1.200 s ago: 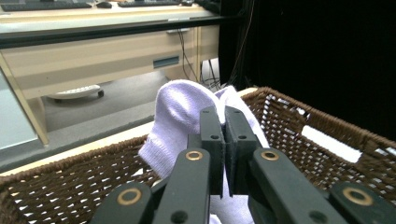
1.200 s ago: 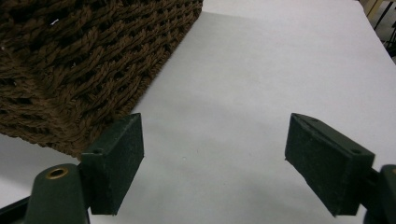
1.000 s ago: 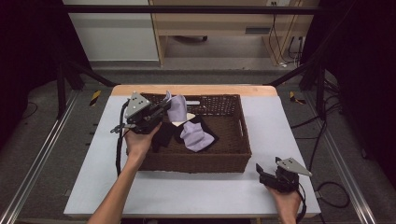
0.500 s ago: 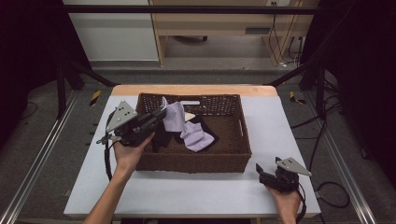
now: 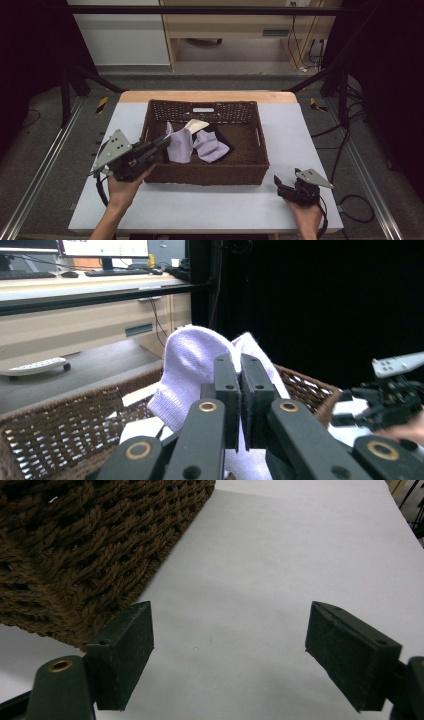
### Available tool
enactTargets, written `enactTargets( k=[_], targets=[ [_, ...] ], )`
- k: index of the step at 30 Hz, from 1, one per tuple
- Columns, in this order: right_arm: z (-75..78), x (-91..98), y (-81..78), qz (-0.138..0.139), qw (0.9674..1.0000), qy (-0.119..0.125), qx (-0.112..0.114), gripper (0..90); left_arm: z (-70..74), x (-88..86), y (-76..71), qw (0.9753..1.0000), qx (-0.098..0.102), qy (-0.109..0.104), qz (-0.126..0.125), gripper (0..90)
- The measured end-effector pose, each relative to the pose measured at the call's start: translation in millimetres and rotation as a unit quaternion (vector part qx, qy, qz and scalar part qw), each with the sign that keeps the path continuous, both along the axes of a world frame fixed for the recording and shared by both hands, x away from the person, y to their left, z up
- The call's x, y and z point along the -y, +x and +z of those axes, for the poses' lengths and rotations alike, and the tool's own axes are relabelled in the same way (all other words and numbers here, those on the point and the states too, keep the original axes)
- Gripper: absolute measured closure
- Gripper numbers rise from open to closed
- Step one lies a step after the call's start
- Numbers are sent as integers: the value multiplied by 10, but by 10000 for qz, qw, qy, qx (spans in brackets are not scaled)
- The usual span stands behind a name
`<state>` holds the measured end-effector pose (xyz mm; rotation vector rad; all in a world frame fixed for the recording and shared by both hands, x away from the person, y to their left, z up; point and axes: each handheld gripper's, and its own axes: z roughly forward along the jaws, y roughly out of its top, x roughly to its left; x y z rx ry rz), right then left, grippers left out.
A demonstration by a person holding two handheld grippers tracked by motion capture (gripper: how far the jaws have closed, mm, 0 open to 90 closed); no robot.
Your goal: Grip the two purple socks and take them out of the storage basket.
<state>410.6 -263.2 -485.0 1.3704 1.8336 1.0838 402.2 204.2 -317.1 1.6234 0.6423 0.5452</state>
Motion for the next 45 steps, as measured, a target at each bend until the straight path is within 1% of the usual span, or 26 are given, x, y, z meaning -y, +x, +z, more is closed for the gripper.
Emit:
enactTargets(
  k=[1,2,7,9,12,13,15,16,17,19,21,22,23,24,25,27,31,32,34,36,37,40,41,43,44,45],
  targets=[
    [0,-1,0,-2,10000,-1,-4,196,-35,-18,-67,10000,-15,20,-42,865],
    [1,-2,-1,-8,10000,-8,-4,197,-35,-18,-67,10000,-15,20,-42,865],
    [-3,-3,6,-8,10000,-33,-11,196,-135,-64,-216,9998,-99,107,-129,865],
    [-3,-4,7,-15,10000,-46,-25,196,-191,-79,-279,9996,-131,176,-149,865],
    [-3,-4,8,-9,10000,-63,-17,197,-293,-106,-365,9993,-243,191,-189,865],
    [-3,-5,9,-15,10000,-56,-27,197,-364,-116,-412,9989,-337,263,-205,865],
    [-5,-5,13,-30,10000,-62,-26,198,-434,-117,-445,9983,-412,368,-202,865],
    [-5,-5,13,-30,10000,-62,-26,198,-434,-117,-445,9983,-412,368,-202,865],
    [-4,-5,13,-32,10000,-62,-39,198,-471,-115,-457,9980,-455,386,-204,865],
    [-5,-6,14,-40,10000,-75,-39,198,-533,-111,-465,9971,-554,471,-215,865],
    [-5,-7,14,-39,10000,-74,-28,199,-606,-97,-472,9961,-683,496,-247,865],
    [-4,-8,10,-46,9999,-86,-23,200,-648,-83,-476,9954,-734,560,-261,865],
    [-3,-11,8,-45,10000,-85,-19,200,-736,-54,-478,9937,-854,668,-297,865],
    [-3,-11,8,-45,10000,-85,-23,201,-783,-41,-474,9927,-920,719,-297,865],
    [-3,-11,8,-45,10000,-85,-23,201,-783,-41,-474,9927,-920,719,-297,865],
    [-3,-12,6,-44,9999,-91,-9,202,-888,-16,-454,9907,-1051,818,-291,865],
    [-1,-14,-3,-44,9999,-107,31,204,-1092,30,-398,9849,-1354,1037,-293,865],
    [-1,-15,-4,-46,9999,-109,34,205,-1154,46,-372,9828,-1452,1111,-277,865],
    [-2,-15,0,-46,9999,-110,20,206,-1216,61,-342,9808,-1559,1143,-264,864],
    [-2,-15,0,-54,9999,-113,16,208,-1270,77,-316,9795,-1605,1195,-238,864],
    [-2,-15,0,-54,9999,-113,16,208,-1295,84,-296,9782,-1662,1226,-234,864],
    [-2,-19,3,-58,9999,-133,-5,208,-1367,105,-249,9755,-1794,1259,-216,860],
    [-2,-20,4,-52,9999,-139,-7,209,-1388,111,-239,9750,-1805,1284,-188,858],
    [-1,-24,2,-50,9999,-138,-6,209,-1418,113,-218,9733,-1888,1286,-211,852],
    [-1,-24,1,-43,9999,-140,-5,209,-1431,115,-213,9733,-1882,1299,-192,838],
    [-2,-24,1,-42,9999,-160,12,209,-1446,118,-211,9733,-1870,1326,-151,745]
  ],
)
